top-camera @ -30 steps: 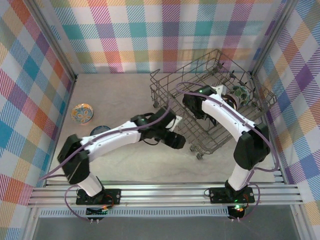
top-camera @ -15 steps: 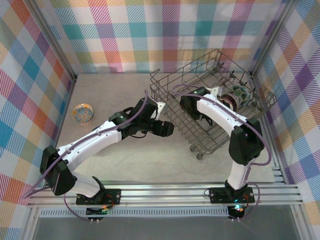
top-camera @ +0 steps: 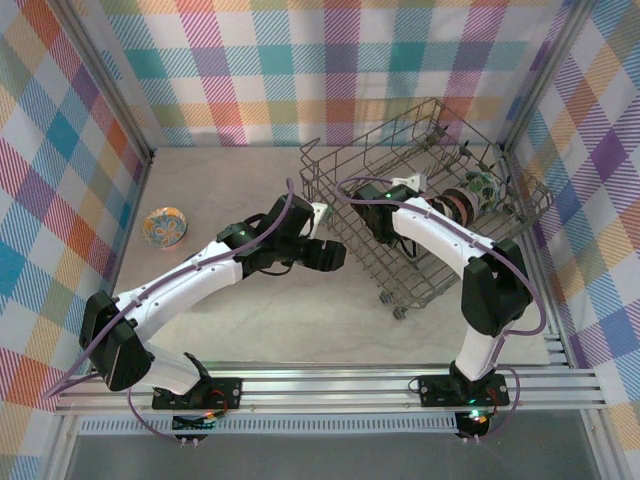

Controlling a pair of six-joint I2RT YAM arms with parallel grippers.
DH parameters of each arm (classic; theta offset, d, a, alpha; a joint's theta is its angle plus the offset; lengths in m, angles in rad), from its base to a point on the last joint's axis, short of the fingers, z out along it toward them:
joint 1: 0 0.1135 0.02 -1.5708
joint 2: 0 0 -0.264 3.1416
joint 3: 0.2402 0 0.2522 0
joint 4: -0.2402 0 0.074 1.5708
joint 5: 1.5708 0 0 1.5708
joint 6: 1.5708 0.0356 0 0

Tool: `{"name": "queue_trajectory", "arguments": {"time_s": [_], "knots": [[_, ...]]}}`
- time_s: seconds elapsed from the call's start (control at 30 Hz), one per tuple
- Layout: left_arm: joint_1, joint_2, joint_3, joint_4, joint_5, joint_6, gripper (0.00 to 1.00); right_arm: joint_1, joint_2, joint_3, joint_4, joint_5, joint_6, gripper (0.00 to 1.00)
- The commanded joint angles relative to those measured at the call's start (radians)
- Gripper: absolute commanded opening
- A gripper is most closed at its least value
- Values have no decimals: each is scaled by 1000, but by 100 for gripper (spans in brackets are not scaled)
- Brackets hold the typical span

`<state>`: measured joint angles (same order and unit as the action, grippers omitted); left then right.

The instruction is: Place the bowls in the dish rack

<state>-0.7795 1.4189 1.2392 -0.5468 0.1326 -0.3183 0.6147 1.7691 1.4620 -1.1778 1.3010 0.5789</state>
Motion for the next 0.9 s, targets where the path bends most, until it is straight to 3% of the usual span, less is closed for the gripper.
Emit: {"name": "queue_trajectory", "arguments": {"time_s": [0.0, 0.4, 0.67, 0.73, 0.87], "knots": [[13, -21, -8, 13, -11, -8, 79, 14, 15, -5, 66, 17, -34, 0], [17, -9, -6, 22, -7, -9, 79, 53, 27, -36, 64, 24, -22, 2], [17, -1, -4, 29, 5, -11, 79, 84, 44, -34, -82, 80, 105, 6], [17, 0, -4, 32, 7, -13, 79, 95, 62, -26, -172, 127, 193, 7], [17, 3, -5, 39, 18, -19, 79, 95, 178, 66, -606, 182, 609, 8]]}}
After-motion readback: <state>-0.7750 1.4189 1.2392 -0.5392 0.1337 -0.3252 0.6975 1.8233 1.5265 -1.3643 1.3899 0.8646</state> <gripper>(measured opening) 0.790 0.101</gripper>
